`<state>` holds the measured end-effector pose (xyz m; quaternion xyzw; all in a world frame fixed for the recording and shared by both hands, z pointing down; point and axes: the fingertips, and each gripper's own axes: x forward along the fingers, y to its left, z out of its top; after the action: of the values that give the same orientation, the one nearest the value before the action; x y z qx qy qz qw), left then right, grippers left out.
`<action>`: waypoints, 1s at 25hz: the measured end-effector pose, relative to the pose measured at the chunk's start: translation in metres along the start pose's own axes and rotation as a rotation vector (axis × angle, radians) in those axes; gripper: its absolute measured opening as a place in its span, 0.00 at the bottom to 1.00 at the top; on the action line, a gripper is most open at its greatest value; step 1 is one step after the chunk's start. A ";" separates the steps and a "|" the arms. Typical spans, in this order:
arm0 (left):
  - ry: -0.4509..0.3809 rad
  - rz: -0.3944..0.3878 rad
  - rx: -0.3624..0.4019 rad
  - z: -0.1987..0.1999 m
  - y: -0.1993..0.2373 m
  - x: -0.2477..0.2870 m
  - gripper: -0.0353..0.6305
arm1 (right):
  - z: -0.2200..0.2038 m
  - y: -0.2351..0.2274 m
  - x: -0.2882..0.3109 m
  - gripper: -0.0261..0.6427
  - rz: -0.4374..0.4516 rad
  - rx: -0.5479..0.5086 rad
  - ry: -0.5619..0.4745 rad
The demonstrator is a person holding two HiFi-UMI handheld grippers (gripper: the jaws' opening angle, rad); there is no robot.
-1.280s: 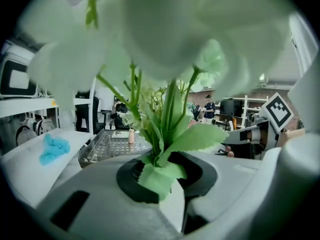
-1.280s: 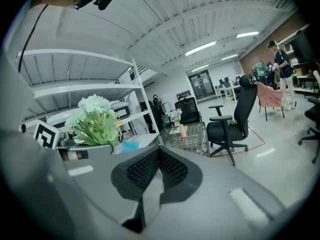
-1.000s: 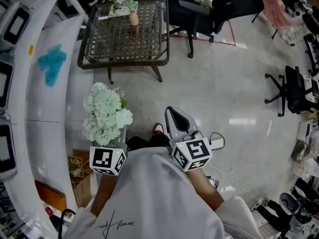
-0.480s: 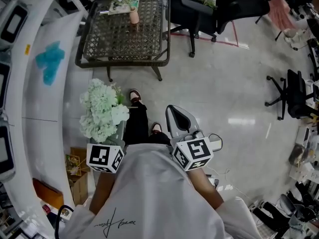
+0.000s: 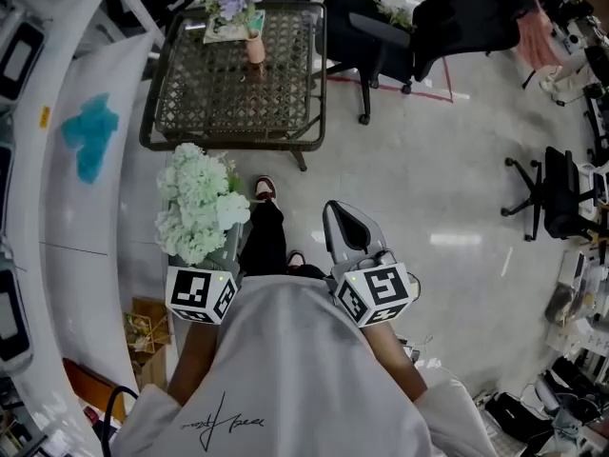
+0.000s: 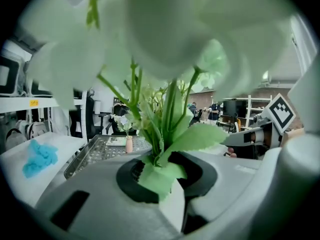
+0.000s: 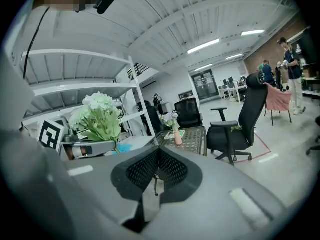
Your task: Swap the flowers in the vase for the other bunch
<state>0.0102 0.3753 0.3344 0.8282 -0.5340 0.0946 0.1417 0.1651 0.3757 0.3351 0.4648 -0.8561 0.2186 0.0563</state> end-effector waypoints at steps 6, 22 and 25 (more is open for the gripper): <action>-0.003 0.004 -0.016 0.017 0.033 0.037 0.15 | 0.016 -0.012 0.044 0.05 0.003 0.009 0.010; 0.028 -0.053 -0.006 0.066 0.131 0.137 0.15 | 0.064 -0.016 0.193 0.05 0.037 0.027 0.044; 0.021 -0.059 -0.002 0.077 0.148 0.150 0.15 | 0.074 -0.015 0.214 0.05 0.038 0.018 0.045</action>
<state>-0.0625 0.1635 0.3280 0.8425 -0.5076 0.0987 0.1509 0.0649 0.1716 0.3377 0.4439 -0.8613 0.2377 0.0673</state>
